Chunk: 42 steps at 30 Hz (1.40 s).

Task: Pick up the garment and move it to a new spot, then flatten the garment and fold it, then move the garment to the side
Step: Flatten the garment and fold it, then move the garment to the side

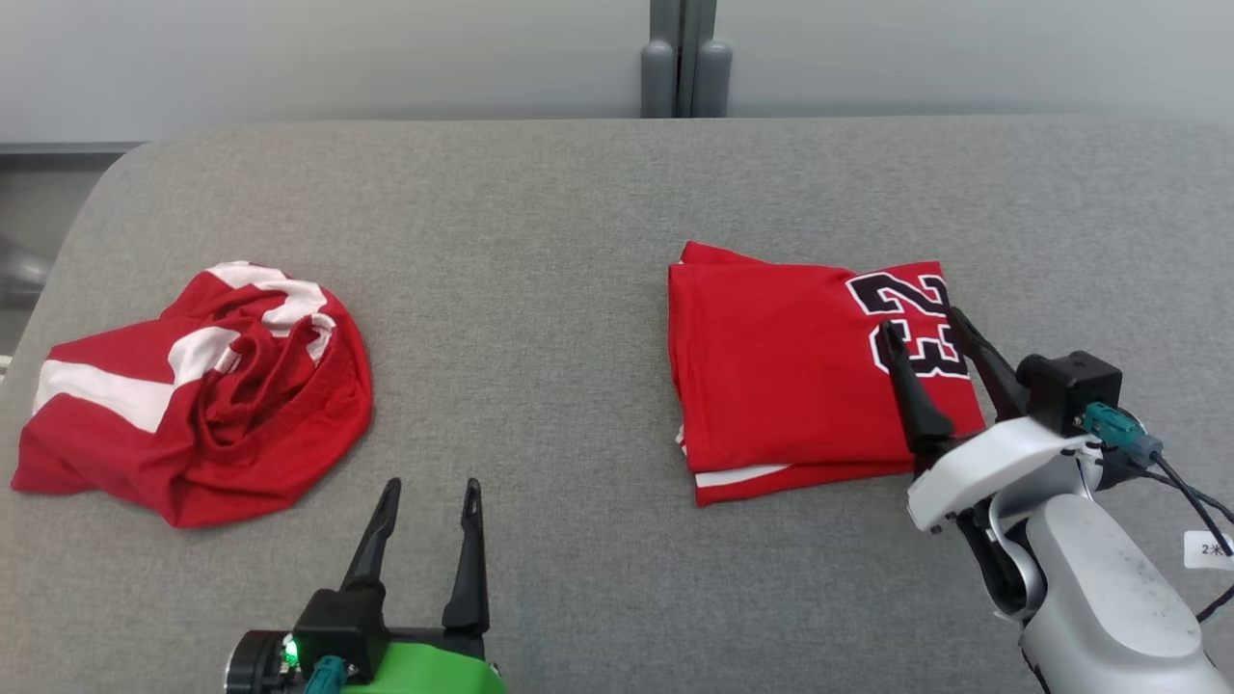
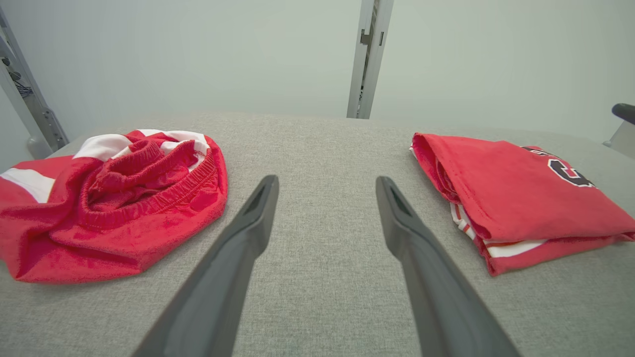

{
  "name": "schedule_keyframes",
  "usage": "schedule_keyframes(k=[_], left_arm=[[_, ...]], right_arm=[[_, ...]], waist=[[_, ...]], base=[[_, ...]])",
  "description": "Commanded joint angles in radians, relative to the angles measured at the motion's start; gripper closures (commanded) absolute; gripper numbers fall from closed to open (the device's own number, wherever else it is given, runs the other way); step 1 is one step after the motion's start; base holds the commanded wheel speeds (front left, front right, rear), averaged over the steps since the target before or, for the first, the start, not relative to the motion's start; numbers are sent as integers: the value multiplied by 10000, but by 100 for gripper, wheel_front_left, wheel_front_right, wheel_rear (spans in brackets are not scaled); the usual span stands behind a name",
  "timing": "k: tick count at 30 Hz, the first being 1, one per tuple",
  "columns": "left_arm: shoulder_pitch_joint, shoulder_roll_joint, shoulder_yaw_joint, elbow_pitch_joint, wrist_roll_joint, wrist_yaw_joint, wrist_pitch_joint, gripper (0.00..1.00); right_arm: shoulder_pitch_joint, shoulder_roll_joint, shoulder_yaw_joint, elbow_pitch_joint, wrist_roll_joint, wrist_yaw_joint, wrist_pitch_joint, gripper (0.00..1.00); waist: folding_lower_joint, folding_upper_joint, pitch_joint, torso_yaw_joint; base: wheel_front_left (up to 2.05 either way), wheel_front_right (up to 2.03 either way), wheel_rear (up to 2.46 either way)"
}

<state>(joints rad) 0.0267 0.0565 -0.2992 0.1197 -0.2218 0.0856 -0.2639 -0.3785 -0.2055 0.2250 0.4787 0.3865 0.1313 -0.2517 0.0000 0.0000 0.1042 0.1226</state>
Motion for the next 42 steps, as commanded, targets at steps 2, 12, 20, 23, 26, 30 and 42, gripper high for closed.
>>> schedule_keyframes(k=[2,12,20,23,26,30,42], left_arm=[[250,84,310,-92,93,87,-4,0],[817,99,1252,-351,233,-262,-4,0],[1314,6,1566,-713,743,-479,-4,0],[1527,-27,1597,-692,841,-561,-4,0],[1640,-32,1591,-600,1021,-614,-4,0],[1806,-47,1661,-470,1178,-664,-4,0],[1827,-56,1617,-262,1208,-544,-3,0]], right_arm=[[357,-107,-163,124,-363,-13,-137,0],[1894,126,-302,-1713,-616,-12,-133,0],[3152,549,-697,-2834,-1052,-12,-135,0],[3484,657,-740,-3012,-1243,-12,-134,0],[3705,788,-809,-3131,-1338,-12,-134,0],[3892,859,-771,-3192,-1447,-12,-135,0],[3908,871,-651,-3177,-1476,-12,-135,0]], waist=[[0,0,-601,-675],[0,0,-1059,-1309],[0,0,-1506,-1456],[0,0,-1631,-1503],[0,0,-1702,-1538],[0,0,-1769,-1595],[0,0,-1803,-1623]], base=[[0,0,0],[0,0,0],[0,0,0],[0,0,0],[0,0,0],[0,0,0],[0,0,0]])
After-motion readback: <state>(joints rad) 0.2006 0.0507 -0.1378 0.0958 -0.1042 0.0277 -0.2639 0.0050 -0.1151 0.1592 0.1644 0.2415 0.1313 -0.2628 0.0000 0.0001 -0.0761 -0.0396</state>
